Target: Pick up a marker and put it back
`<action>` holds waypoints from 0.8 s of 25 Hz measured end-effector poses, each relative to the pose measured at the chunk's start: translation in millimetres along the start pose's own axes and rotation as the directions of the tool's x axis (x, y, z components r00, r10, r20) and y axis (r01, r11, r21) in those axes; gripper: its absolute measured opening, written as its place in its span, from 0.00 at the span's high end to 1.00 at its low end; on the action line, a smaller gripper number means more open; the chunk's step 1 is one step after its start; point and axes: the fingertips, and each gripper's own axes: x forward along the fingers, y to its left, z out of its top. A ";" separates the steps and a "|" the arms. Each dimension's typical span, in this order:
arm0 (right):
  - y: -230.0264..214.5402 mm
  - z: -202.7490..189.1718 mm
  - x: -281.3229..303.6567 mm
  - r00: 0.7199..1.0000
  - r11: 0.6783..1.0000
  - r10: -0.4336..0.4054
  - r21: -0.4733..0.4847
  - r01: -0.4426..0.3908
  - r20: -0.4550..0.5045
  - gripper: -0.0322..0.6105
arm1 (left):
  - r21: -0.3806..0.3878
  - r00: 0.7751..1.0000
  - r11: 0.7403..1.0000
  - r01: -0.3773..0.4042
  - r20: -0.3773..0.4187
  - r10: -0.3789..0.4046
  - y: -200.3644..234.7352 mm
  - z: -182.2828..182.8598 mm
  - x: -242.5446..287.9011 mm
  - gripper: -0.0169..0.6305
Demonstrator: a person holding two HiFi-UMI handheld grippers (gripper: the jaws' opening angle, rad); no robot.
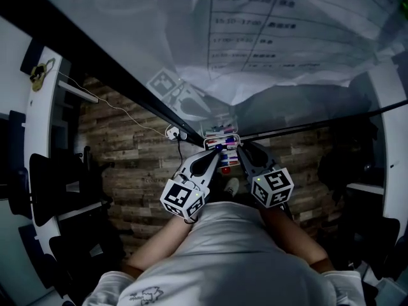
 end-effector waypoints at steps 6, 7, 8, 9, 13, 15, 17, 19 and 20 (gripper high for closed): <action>-1.4 -3.5 -2.1 1.000 1.000 -0.014 0.000 0.014 -0.009 0.77 | -0.003 1.000 1.000 0.009 0.005 -0.009 -3.6 0.3 -1.1 0.97; -2.4 -2.8 -2.5 1.000 1.000 -0.019 -0.002 0.019 -0.005 0.77 | -0.001 1.000 1.000 0.012 0.008 -0.012 -4.1 0.9 -0.9 0.97; -3.4 -1.9 -2.7 1.000 1.000 -0.024 -0.003 0.024 -0.001 0.76 | 0.000 1.000 1.000 0.013 0.010 -0.013 -4.4 1.4 -0.7 0.97; -4.1 -1.8 -3.2 1.000 1.000 -0.028 -0.002 0.028 0.002 0.76 | 0.000 1.000 1.000 0.014 0.011 -0.014 -4.7 1.3 -0.9 0.97; -5.8 -4.0 -7.8 0.999 0.999 -0.042 0.001 0.042 0.005 0.75 | -0.007 1.000 1.000 0.018 0.016 -0.017 -7.0 1.6 -2.7 0.97; -8.2 -2.0 -11.4 0.998 0.998 -0.055 -0.007 0.055 0.012 0.75 | -0.005 1.000 1.000 0.019 0.024 -0.019 -8.3 4.6 -2.9 0.97; -10.7 2.6 -15.2 0.997 0.998 -0.067 -0.013 0.068 0.029 0.75 | 0.001 0.999 1.000 0.020 0.029 -0.020 -10.3 7.2 -3.2 0.97; -12.0 8.9 -19.0 0.996 0.997 -0.075 -0.019 0.076 0.049 0.75 | 0.010 0.999 1.000 0.025 0.035 -0.025 -13.9 10.5 -3.1 0.97; -12.1 11.8 -21.4 0.995 0.997 -0.077 -0.023 0.079 0.057 0.75 | 0.015 0.999 0.999 0.028 0.038 -0.029 -16.4 12.5 -3.0 0.97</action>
